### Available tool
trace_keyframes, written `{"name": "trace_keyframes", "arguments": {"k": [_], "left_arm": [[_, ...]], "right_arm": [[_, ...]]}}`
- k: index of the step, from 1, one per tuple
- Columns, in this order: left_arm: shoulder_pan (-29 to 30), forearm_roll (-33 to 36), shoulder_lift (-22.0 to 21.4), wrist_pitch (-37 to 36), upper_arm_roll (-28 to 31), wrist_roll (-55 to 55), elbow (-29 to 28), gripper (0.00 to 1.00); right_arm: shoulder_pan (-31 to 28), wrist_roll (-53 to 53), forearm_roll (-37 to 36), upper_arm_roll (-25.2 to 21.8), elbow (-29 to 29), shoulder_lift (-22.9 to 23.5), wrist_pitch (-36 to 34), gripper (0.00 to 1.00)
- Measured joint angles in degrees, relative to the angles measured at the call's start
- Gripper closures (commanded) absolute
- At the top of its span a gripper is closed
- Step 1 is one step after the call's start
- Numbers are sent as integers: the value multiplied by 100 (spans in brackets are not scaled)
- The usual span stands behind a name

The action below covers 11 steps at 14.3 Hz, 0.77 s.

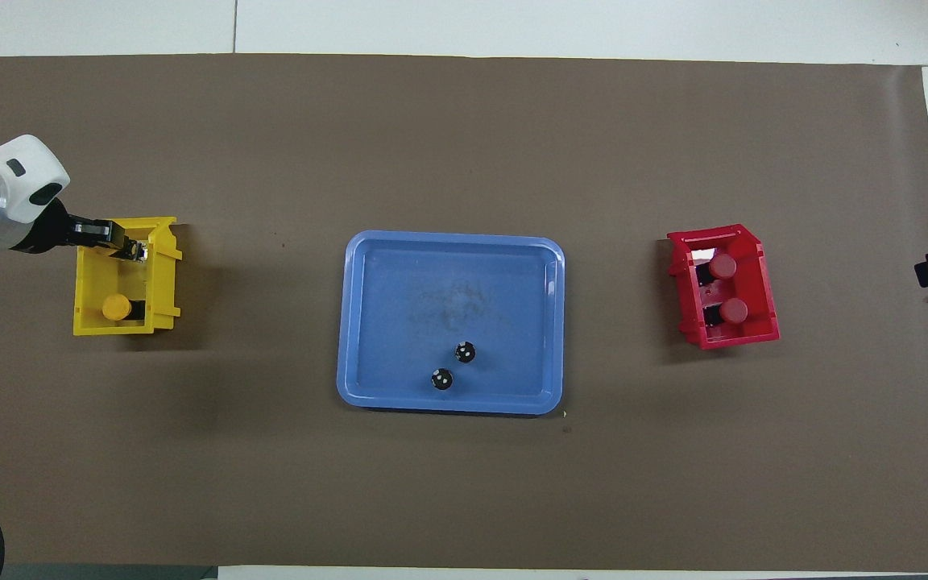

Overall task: Sort red and yellow buttons by color
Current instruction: 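Release the yellow button into the yellow bin while the right gripper withdraws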

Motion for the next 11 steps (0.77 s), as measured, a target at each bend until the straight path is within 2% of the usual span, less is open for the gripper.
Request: {"name": "trace_keyframes", "arguments": {"k": [4,5,6,8,11], "left_arm": [[-3,0,183,334,-20,0,-61,99],[0,0,193,351,-19,0,-61,94],[3,0,194,361,-18,0,-60,88],[4,0,194,370,-17,0,-60,67],[9,-1,194,384,-16,0,-60,47]], "right_arm": [[-1,303,43,0,-1,10,13,0],[-2,379,90,-4,-1,10,14,0],[-3,426,126,-9,-1,10,14,0],[-2,437,155,-9,-2,10,14,0],[-2,438,160,-5,-12,10,14,0]]}}
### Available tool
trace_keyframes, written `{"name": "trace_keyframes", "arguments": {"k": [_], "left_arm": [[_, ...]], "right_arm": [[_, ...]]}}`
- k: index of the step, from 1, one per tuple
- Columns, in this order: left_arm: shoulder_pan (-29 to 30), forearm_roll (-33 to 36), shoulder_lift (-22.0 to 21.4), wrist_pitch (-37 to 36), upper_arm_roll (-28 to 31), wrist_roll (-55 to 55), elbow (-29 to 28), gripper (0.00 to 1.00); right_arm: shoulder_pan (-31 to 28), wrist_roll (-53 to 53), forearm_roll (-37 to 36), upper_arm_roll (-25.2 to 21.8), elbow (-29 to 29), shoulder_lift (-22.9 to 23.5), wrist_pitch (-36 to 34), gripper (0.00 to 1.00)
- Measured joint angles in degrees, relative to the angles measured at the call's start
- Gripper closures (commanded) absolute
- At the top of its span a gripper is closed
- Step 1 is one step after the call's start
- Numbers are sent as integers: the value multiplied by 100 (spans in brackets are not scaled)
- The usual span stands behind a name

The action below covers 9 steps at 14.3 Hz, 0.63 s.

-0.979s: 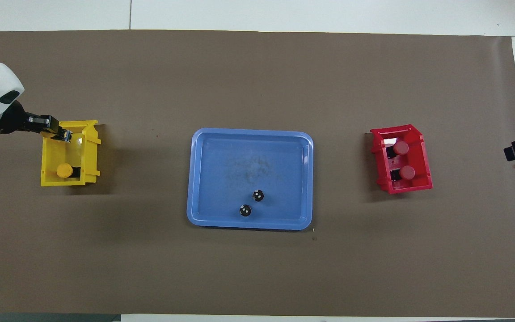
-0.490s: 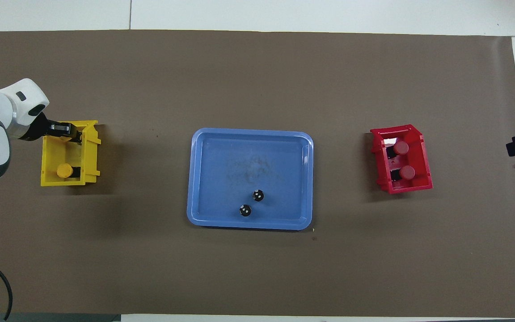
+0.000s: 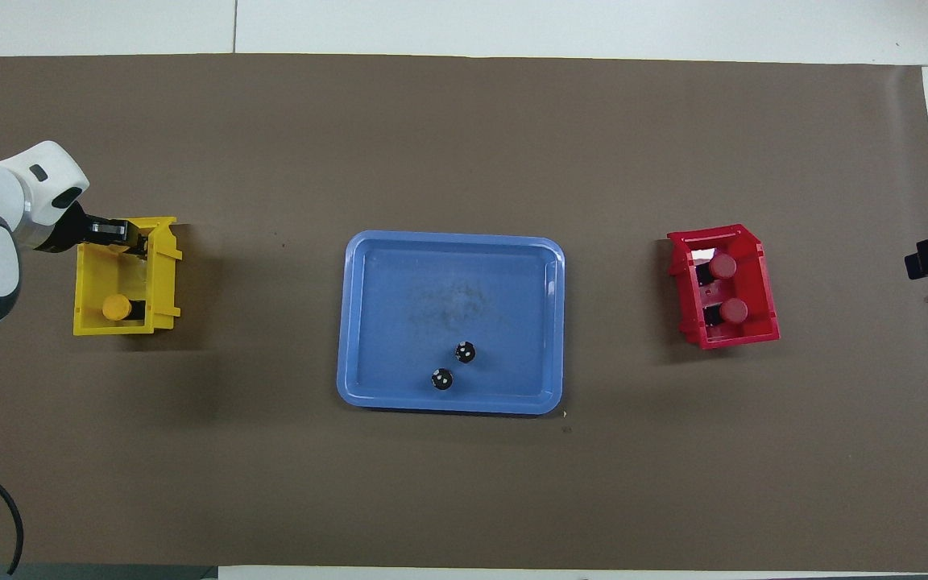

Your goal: Sort red and yellow buttons by color

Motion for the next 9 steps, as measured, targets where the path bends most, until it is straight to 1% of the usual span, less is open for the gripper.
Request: {"name": "trace_keyframes", "arguments": {"k": [1,2,7,9], "left_arm": [[4,0,0,5,0,0,0,43],[8,0,0,9,1,0,0,42],[15,-1,-4,13,4,0,55,39],[16,-3,-18,-190,4,0,244,37]], "right_arm": [[0,0,0,0,-1,0,0,0],[0,0,0,0,-1,0,0,0],[1,0,1,4,-3,0,0,0],[2,0,1,6,-3,0,0,0]]}}
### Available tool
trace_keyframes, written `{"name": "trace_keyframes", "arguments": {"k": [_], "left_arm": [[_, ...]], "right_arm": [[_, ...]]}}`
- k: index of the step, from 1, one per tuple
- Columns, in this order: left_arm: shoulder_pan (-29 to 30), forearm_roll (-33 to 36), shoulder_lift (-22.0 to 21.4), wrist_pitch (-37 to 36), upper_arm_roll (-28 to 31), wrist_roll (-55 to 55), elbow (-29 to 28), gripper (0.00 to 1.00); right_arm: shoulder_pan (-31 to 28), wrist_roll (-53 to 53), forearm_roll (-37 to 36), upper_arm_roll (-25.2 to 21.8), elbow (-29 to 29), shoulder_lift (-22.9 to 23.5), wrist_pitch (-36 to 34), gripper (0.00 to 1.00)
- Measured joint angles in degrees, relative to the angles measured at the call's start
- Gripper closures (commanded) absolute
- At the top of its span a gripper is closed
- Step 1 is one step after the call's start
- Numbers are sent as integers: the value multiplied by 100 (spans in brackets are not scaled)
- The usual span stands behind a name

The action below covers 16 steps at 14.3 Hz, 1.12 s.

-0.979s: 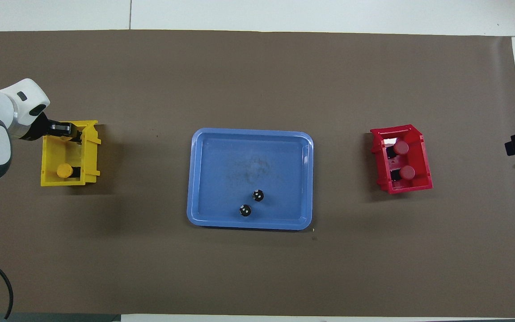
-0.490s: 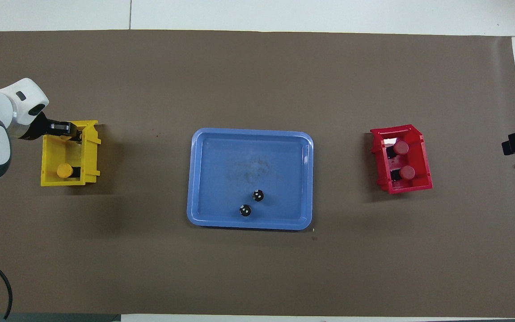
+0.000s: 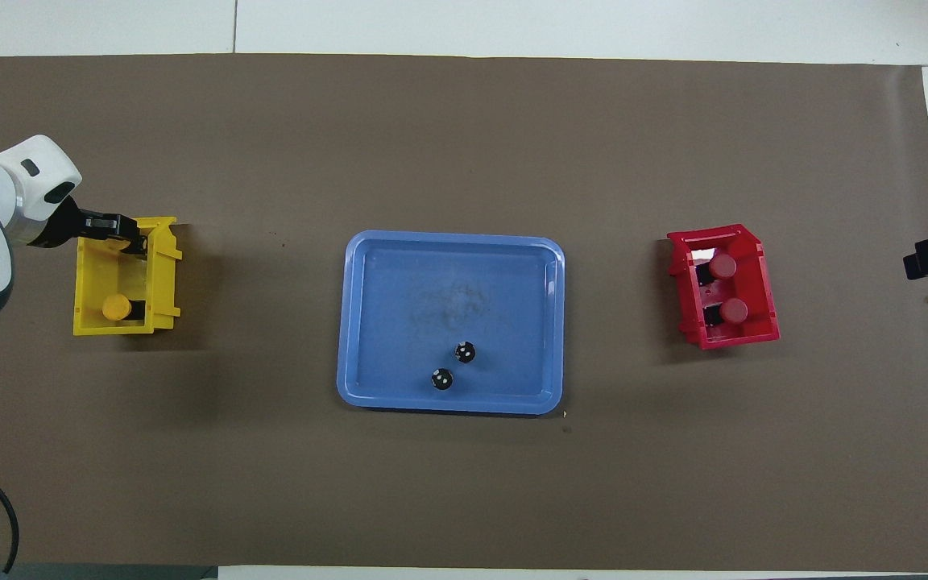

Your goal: Sort red and yellow buttons by color

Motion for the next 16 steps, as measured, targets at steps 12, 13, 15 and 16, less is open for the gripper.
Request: {"name": "trace_keyframes", "arguments": {"k": [12,13,15,16], "left_arm": [[-281,232,-705,-3187,-24,37,2197,0],[-274,243,-762,-3415,-6,37,2326,0],[-271,358,-866,-3799,16,37,2433,0],[-271,503,-898,-3935,18,38,2466,0]], "right_arm": [[2,0,0,11,-10,0,0,0],[2,0,0,11,-12,0,0,0],[2,0,0,11,-13,0,0,0],[2,0,0,11,-14,0,0,0]]}}
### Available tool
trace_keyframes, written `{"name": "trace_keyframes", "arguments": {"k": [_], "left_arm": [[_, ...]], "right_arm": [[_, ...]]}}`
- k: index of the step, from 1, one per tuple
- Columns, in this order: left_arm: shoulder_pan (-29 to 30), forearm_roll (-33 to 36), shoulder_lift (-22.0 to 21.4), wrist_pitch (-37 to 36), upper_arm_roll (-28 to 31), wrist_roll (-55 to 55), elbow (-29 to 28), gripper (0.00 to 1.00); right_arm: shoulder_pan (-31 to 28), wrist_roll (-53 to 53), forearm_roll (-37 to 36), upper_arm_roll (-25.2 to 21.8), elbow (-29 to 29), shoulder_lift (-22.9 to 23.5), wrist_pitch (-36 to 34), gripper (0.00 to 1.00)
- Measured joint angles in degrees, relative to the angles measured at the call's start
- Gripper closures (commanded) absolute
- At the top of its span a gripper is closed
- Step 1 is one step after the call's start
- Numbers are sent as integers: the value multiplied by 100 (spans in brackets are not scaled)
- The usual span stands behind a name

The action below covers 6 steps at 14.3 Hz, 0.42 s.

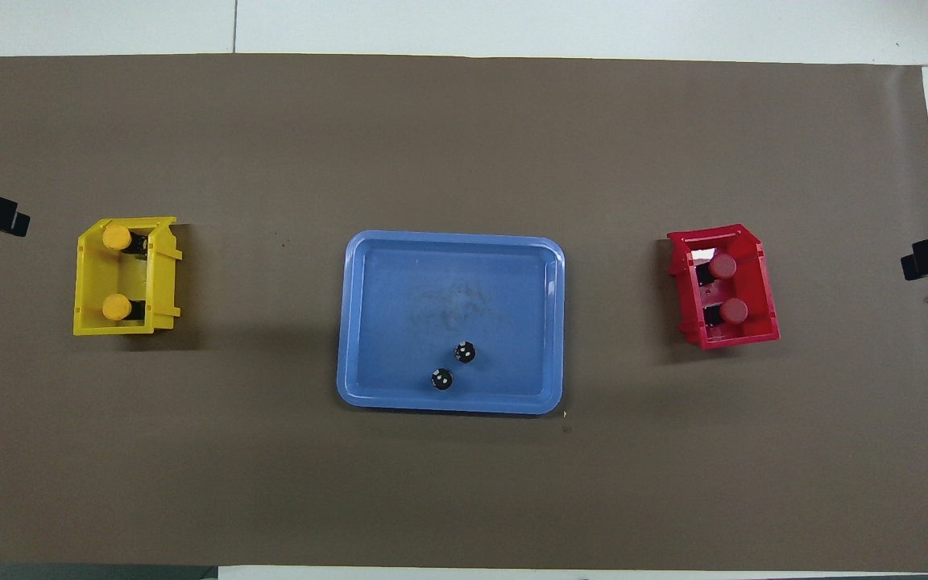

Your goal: Sort red and yellow buttons by color

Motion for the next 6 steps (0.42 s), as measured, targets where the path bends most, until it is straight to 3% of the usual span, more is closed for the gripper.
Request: {"name": "trace_keyframes", "arguments": {"k": [6], "left_arm": [[1,177,-24,-402,7,237,257,0]], "right_arm": [[0,0,0,0,-11,0,0,0]]}}
